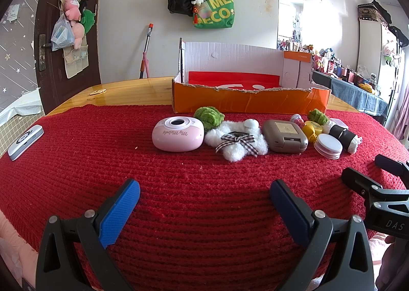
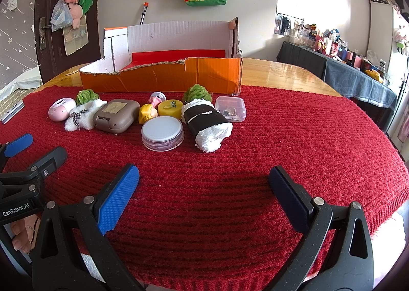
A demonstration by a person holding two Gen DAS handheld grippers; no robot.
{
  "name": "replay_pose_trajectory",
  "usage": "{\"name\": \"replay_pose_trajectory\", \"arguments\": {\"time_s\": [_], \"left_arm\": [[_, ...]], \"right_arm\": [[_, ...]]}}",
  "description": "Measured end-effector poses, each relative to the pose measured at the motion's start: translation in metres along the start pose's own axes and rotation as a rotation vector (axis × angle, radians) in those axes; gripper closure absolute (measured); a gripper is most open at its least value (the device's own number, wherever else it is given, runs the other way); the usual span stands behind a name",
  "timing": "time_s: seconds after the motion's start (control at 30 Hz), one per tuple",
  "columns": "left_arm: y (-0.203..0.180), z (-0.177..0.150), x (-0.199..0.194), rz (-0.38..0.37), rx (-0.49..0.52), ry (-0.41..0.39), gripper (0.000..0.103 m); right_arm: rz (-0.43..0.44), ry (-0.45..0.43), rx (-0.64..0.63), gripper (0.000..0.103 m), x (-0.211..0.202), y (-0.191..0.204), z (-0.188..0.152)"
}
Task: Organize objects
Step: 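Grasp the pink round speaker with the left tool while the right tool grasps the black-and-white roll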
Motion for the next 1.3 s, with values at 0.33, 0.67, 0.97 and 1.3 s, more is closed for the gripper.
{"name": "replay_pose_trajectory", "arguments": {"time_s": [0.33,0.67,0.97,1.3], "left_arm": [[0.001,0.001,0.000,-0.001,0.000,0.003,0.000],[0.006,0.013,-0.003,0.002,0.012,-0.006,0.000],[0.021,0.042,0.004,-0.022,0.025,0.022,0.000],[0.044,0.060,0.034,-0.038,0.029,0.105,0.004]], "right_arm": [[0.001,0.002,0.000,0.000,-0.001,0.000,-0.002],[0.034,0.025,0.007,0.000,0.002,-0.001,0.006],[0.017,0.007,0.004,0.000,0.001,-0.016,0.036],[0.054,0.081,0.009,0.000,0.024,-0.027,0.050]]}}
Point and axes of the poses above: each gripper's, at about its wrist camera, not at the fingertips, and x roughly the way its jaws point, y to its left, z to its top, the point moved 8 cm from there along x, roughly the way its jaws point, and after that the axes turned 1 degree about x, right-handed, at the moved point
